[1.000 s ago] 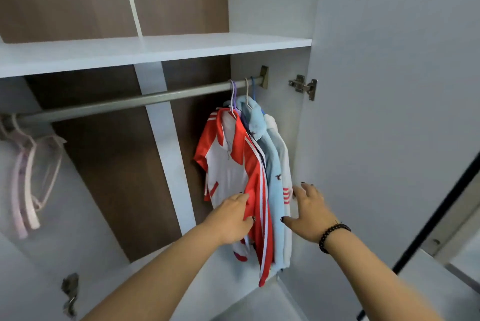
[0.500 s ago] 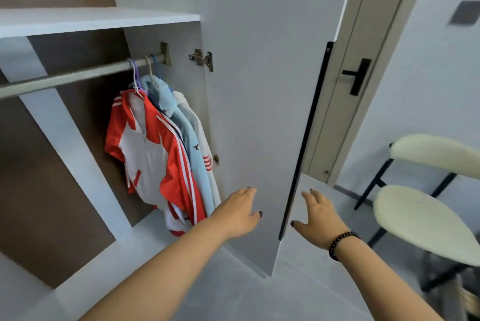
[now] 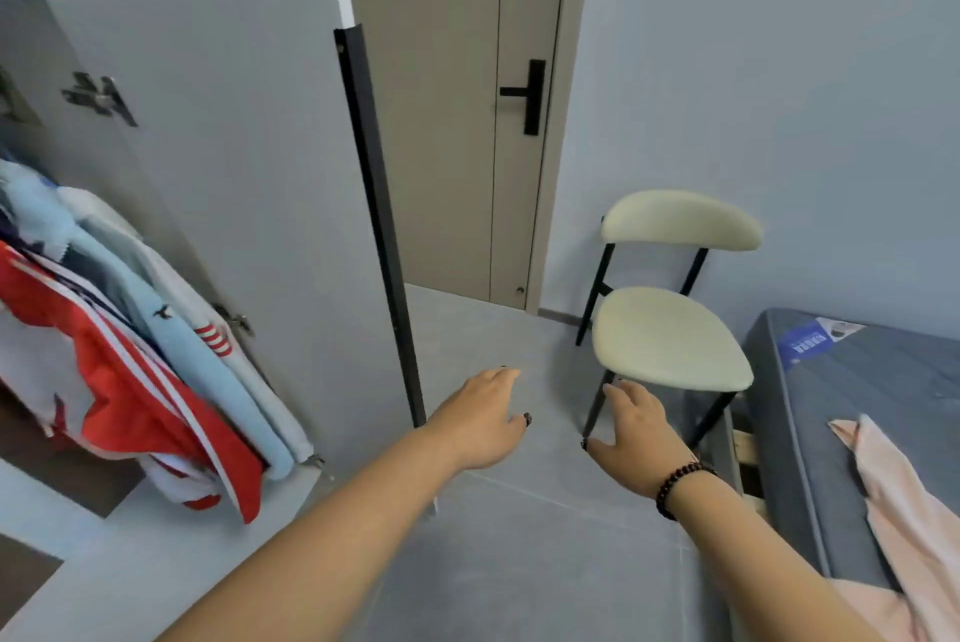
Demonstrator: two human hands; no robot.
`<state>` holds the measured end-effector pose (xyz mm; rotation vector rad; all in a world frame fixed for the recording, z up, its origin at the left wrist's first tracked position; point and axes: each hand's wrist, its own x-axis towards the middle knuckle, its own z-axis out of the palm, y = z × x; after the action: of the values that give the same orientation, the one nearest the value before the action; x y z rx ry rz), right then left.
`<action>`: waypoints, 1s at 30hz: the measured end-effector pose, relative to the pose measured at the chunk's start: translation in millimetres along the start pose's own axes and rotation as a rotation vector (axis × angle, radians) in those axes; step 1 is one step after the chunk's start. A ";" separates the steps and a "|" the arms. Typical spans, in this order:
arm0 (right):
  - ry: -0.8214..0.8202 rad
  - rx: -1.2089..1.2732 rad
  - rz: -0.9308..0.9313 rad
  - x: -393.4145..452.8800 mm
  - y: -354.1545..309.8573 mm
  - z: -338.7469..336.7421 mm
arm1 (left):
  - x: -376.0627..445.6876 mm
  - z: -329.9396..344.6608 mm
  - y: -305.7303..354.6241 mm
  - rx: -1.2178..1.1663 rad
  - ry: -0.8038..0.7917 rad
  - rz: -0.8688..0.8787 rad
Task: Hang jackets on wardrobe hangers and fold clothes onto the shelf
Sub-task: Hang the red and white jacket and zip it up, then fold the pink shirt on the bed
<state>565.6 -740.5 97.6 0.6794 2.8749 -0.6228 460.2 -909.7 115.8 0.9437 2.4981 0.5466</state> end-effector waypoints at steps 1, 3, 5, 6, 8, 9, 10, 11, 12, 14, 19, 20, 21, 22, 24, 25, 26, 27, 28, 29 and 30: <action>0.000 0.007 0.019 0.8 16.3 -5.4 | 10.0 6.5 14.7 -0.009 -0.016 0.015; -0.001 0.022 0.059 2.2 49.2 -16.2 | 29.5 20.5 43.4 -0.017 -0.046 0.041; 0.007 0.023 0.093 4.1 83.5 -25.6 | 49.7 35.3 71.9 -0.020 -0.066 0.069; 0.010 0.023 0.110 4.6 100.4 -30.0 | 59.5 43.2 85.9 -0.023 -0.074 0.082; 0.015 0.036 0.152 3.2 133.3 -38.9 | 77.3 58.8 113.5 -0.029 -0.093 0.106; 0.016 0.046 0.176 1.7 148.5 -43.1 | 85.1 66.7 126.5 -0.031 -0.106 0.120; 0.019 0.053 0.200 -0.7 163.0 -47.1 | 92.7 74.8 138.7 -0.031 -0.126 0.136; 0.023 0.060 0.220 -3.1 177.0 -50.2 | 99.7 82.8 150.1 -0.029 -0.149 0.153; 0.024 0.069 0.244 -6.1 189.4 -53.3 | 106.6 90.8 161.0 -0.026 -0.173 0.170; 0.020 0.097 0.291 -11.3 212.5 -57.3 | 119.7 105.1 181.1 -0.017 -0.220 0.197; 0.025 0.141 0.414 -22.0 259.6 -56.5 | 149.8 137.5 220.3 0.037 -0.323 0.285; 0.017 0.153 0.439 -23.9 266.6 -54.9 | 156.3 143.9 226.4 0.049 -0.347 0.306; 0.009 0.166 0.465 -25.3 273.0 -52.7 | 162.7 149.5 232.3 0.060 -0.371 0.325; 0.004 0.176 0.494 -26.0 279.2 -50.5 | 169.7 155.1 237.9 0.069 -0.395 0.344; 0.008 0.191 0.544 -26.1 292.1 -46.2 | 184.2 166.4 248.1 0.083 -0.447 0.378; 0.011 0.197 0.567 -26.0 298.8 -44.0 | 191.4 172.4 252.7 0.087 -0.474 0.393; 0.016 0.207 0.593 -25.7 305.4 -42.1 | 199.1 179.0 257.3 0.094 -0.500 0.405; 0.016 0.224 0.623 -25.5 311.7 -40.2 | 206.4 185.5 262.0 0.104 -0.524 0.420; 0.016 0.241 0.649 -25.1 318.2 -38.4 | 214.0 192.6 266.7 0.114 -0.545 0.436; 0.018 0.254 0.675 -24.5 324.9 -36.2 | 221.0 199.3 271.6 0.126 -0.564 0.458; 0.017 0.263 0.700 -23.7 331.8 -33.6 | 228.1 206.3 276.3 0.136 -0.581 0.480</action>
<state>736.0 -465.8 12.3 1.6159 2.3246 -0.8652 553.2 -517.2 24.7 1.5172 1.8072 0.1915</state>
